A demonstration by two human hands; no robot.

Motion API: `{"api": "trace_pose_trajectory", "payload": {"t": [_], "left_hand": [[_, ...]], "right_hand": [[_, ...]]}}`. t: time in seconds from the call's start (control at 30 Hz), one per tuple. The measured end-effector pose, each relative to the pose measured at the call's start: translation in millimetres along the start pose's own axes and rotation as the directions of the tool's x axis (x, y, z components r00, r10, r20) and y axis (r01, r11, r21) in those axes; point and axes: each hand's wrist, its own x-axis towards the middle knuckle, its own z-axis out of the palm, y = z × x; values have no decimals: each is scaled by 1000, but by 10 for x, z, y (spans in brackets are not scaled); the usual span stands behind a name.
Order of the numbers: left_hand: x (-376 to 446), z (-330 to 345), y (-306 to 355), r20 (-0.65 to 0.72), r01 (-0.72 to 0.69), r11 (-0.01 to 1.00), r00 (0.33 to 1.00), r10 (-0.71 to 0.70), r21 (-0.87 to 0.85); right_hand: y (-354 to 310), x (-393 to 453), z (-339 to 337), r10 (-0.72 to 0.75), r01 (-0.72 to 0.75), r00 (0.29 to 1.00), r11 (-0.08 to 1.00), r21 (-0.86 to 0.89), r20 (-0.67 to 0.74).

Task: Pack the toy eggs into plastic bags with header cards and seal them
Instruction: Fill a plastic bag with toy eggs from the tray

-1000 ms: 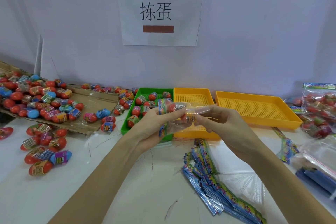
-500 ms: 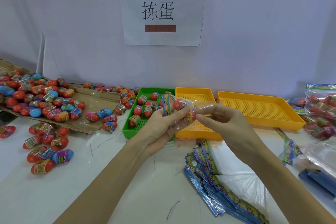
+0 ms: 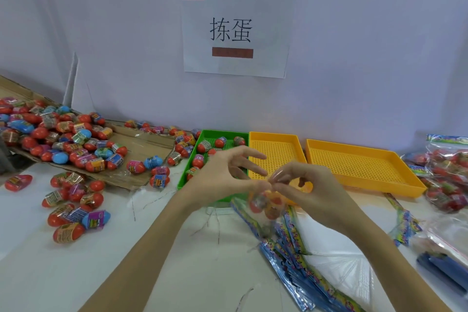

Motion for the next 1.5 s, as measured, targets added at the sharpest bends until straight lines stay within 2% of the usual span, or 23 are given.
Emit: {"api": "trace_pose_trajectory", "payload": {"t": [0.17,0.27,0.33,0.4,0.43,0.5,0.57,0.6,0.67,0.73,0.83,0.9,0.97,1.0,1.07,1.17,1.23,1.33,1.37,1.5], "left_hand": [[-7,39,-21,151,0,1000,989,4,-29],[6,7,-54,147,14,995,989,1,-101],[10,-76,-67,78,4,995,997,4,-98],[21,-173,-114,-84,7,995,996,-15,-95],[25,-219,-143,-187,23,993,981,-44,-115],[26,-284,-201,-351,57,978,928,-127,-202],[25,-312,-256,-449,50,962,877,-171,-268],[27,-322,-282,-490,41,960,853,-178,-279],[30,-339,-322,-539,22,955,821,-186,-297],[42,-348,-345,-554,17,953,811,-190,-303],[52,-351,-350,-575,60,976,800,-172,-210],[42,-340,-327,-544,46,972,822,-169,-232],[30,-339,-288,-490,31,951,852,-185,-306],[25,-339,-266,-465,33,947,865,-187,-319],[21,-324,-225,-430,60,960,885,-178,-274],[25,-280,-175,-407,82,986,903,-137,-148],[28,-218,-155,-402,50,998,914,-58,-29],[47,-112,-132,-410,-15,988,909,78,155],[56,-80,-129,-410,-32,979,905,113,200],[69,-7,-124,-353,-87,942,913,206,325]], "right_hand": [[-224,169,-29,-106,110,991,993,-53,76],[-390,344,-136,-180,180,984,984,-12,12],[-449,505,-205,-184,206,971,967,150,-152],[-410,717,-222,-115,202,945,942,267,-306],[-343,833,-182,-70,165,939,951,263,-338],[-172,1037,-13,27,15,961,989,150,-274],[-12,1145,231,99,-102,994,993,-62,-54],[59,1169,359,104,-90,992,980,-180,69],[161,1206,573,76,28,968,914,-404,241],[196,1255,708,73,99,958,823,-560,276],[146,1327,780,125,45,965,788,-614,231],[99,1317,778,117,-4,980,820,-572,161],[50,1216,705,73,-68,997,894,-443,-6],[42,1134,653,69,-103,991,940,-326,-114],[49,929,554,149,-158,948,987,-9,-281],[84,576,452,297,-116,878,893,435,-376],[58,429,394,331,-52,854,822,567,-402],[-84,378,321,322,64,833,751,657,-450],[-147,380,301,289,105,829,761,640,-479],[-319,334,319,66,174,817,919,355,-572]]}}
